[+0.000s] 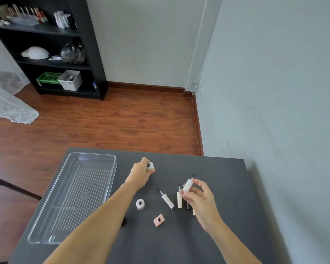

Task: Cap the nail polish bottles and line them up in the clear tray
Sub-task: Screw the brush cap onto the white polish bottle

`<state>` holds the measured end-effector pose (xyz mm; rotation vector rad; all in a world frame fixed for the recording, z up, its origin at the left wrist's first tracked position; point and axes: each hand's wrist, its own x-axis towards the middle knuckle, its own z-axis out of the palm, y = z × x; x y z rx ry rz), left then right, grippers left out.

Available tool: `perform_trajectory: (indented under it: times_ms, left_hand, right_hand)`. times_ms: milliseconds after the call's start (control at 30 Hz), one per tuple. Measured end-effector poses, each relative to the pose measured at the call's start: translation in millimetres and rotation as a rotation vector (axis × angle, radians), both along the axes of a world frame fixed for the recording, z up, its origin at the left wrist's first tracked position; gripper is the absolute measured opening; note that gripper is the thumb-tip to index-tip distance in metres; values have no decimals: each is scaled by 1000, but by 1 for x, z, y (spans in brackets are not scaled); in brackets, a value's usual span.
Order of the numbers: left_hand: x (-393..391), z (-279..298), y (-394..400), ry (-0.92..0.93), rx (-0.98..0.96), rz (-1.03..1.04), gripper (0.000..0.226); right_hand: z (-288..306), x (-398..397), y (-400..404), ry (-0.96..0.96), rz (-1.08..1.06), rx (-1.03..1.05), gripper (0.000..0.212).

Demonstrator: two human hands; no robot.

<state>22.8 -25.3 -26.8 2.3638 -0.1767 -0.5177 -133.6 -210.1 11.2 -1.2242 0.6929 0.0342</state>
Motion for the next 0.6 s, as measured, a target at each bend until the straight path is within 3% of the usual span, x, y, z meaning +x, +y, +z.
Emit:
perform_trajectory:
  times_ms: [100, 167, 433, 600]
  left_hand:
    - [-10, 17, 2, -53, -154, 19, 16]
    - [-19, 30, 4, -100, -226, 29, 14]
    - [-71, 92, -1, -204, -475, 98, 12]
    - [-100, 139, -9, -259, -566, 176, 19]
  right_hand:
    - [22, 4, 0, -47, -77, 217, 31]
    - [39, 7, 0, -67, -53, 235, 21]
    - [109, 11, -5, -219, 205, -276, 18]
    - [168, 15, -9, -420, 214, -416, 18]
